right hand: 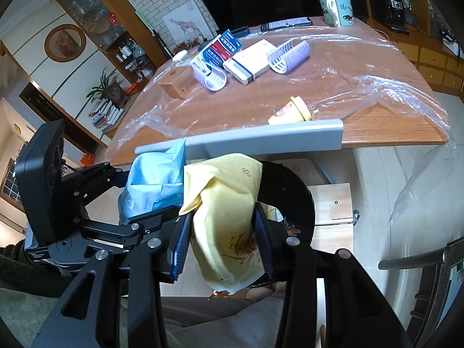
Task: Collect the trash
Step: 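Lower the blue bag with the left tool while the right tool lowers the yellow bag over the black bin, then open the left tool while the right tool opens, dropping both bags into the bin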
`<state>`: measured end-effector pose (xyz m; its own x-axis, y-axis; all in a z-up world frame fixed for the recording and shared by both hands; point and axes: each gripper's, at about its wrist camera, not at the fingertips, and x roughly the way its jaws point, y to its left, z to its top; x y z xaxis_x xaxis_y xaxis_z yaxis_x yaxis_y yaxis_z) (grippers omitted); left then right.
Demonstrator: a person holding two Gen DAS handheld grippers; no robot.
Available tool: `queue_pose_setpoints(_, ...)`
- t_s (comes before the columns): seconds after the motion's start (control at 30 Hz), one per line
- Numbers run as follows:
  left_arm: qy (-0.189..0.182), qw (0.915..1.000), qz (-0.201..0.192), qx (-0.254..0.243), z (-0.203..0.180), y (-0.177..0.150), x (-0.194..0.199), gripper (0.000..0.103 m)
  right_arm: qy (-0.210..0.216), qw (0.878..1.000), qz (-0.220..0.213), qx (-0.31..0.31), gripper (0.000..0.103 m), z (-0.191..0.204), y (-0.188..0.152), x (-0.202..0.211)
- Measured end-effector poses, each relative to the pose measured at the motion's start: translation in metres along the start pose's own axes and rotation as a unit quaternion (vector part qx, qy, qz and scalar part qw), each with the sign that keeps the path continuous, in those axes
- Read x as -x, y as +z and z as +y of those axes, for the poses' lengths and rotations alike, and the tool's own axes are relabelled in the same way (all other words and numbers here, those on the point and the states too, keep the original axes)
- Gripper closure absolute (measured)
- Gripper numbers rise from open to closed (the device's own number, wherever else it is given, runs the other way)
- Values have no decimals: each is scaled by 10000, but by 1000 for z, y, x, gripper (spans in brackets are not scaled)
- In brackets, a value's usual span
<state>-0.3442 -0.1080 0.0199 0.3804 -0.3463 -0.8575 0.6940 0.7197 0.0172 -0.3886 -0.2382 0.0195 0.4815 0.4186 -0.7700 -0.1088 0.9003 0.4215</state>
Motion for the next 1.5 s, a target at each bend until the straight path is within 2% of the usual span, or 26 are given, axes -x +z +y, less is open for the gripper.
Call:
queue_pose_setpoints(0.53, 123, 9998, 172, 40, 6, -3, -23, 38, -146, 9994, 296, 30, 62, -1, 0, -37)
queue_pose_setpoints(1.5, 213, 9988, 432, 6, 7, -1, -54, 38, -284, 9980, 531, -194, 62, -16, 3, -72)
